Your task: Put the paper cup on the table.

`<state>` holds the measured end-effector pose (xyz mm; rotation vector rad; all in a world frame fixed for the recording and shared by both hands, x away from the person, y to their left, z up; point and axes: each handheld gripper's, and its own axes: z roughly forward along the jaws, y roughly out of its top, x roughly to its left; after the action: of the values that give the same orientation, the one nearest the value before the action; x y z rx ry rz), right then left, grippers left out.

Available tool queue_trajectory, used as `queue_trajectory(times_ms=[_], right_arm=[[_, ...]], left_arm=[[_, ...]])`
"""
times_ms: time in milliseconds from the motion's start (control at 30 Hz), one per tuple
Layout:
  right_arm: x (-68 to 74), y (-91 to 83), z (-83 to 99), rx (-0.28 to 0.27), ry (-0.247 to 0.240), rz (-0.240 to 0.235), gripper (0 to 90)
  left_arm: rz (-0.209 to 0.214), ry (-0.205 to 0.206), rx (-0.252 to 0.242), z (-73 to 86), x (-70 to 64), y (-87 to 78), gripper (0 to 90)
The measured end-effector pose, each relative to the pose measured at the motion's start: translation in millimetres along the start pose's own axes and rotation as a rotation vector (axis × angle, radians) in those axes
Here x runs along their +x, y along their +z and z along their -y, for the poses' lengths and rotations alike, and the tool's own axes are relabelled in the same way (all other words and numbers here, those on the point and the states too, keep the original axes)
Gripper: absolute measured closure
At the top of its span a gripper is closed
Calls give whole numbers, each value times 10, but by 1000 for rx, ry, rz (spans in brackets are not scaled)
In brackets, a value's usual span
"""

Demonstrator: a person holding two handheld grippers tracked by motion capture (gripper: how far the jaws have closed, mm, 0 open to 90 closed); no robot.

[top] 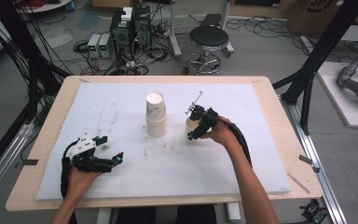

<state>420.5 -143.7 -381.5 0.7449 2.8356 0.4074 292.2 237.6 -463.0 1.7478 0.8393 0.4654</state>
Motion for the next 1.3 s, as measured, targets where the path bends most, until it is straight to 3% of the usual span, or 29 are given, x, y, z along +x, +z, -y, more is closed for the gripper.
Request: queue_trajectory(times_ms=[100,433,600,800,1300], right_arm=[[19,60,-28,22,-17,2,330],[33,94,-47,9,-18,8,319],[41,129,-30,-5,-6,4,221],[41,182,-11,10,-8,10,186],[55,52,78,4,21,38,186]], left_arm=[[0,-4,-1,0,0,-2,51],[-5,-6,-2,1,-3,-2,51],[-3,1,-4,2,-2,-4,51],[0,-3,-5,3,0,-5,51],[3,-4,-6,3,4,-7,51]])
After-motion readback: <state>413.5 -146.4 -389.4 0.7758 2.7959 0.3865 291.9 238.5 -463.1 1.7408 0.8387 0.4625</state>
